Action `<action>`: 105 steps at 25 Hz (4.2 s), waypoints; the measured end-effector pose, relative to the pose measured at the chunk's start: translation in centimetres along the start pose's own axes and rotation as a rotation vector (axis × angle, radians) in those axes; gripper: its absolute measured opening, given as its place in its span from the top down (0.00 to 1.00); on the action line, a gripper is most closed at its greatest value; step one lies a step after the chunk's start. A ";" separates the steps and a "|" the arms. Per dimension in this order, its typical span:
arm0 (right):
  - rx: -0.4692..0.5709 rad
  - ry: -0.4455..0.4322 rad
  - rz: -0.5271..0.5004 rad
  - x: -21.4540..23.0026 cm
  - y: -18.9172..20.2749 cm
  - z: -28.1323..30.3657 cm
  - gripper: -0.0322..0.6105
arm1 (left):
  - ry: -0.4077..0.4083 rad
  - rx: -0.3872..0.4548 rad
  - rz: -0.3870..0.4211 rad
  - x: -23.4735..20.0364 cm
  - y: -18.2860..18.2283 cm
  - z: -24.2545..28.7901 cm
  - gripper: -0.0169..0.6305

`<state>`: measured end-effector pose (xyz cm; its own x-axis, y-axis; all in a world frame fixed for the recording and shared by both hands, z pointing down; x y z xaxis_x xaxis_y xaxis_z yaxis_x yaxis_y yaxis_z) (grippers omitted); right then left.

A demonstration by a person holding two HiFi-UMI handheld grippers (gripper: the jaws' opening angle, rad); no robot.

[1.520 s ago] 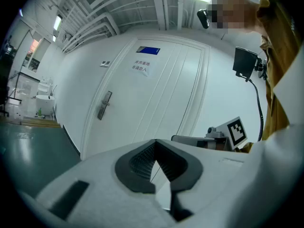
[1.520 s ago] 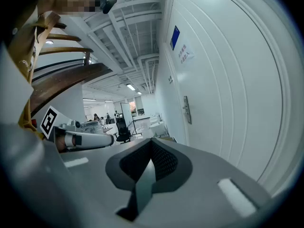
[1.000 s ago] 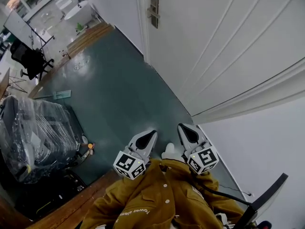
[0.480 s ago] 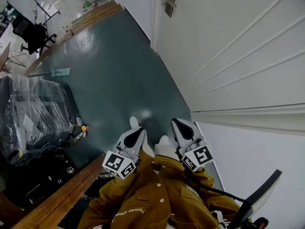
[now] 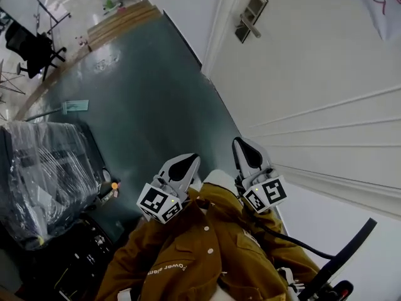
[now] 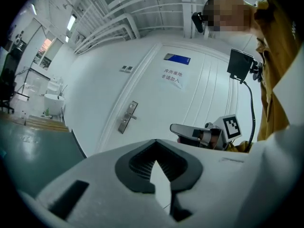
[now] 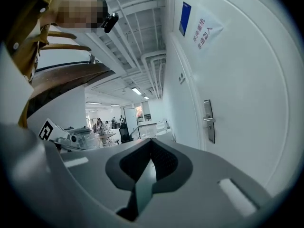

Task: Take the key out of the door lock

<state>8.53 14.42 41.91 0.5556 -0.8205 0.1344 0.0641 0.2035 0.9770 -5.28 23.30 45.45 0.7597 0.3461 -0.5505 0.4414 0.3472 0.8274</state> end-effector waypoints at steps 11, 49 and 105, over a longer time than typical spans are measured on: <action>-0.002 0.140 0.002 9.5 -1.7 10.0 0.94 | 0.095 -0.066 -0.011 -9.6 -7.0 11.1 0.98; -0.467 0.298 -0.252 35.5 -2.9 29.1 0.75 | 0.250 -0.146 -0.774 -30.4 -12.8 48.8 0.64; 0.072 0.388 -0.109 24.8 -8.1 25.0 0.94 | 0.262 -0.066 0.425 -16.5 -23.1 33.5 0.94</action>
<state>1.05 -20.92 41.43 0.8209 -0.5703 -0.0293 0.0892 0.0774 0.9930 -11.97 -19.59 39.15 0.7165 0.6731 -0.1831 0.0818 0.1796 0.9803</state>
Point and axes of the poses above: the fingertips, and each gripper's own axes: z forward along the fingers, x to its right, y out of its underside, the point moved 5 cm from there along -z, backward along the fingers, and after that the axes turned 5 degrees about -z, right-handed, at the moved point
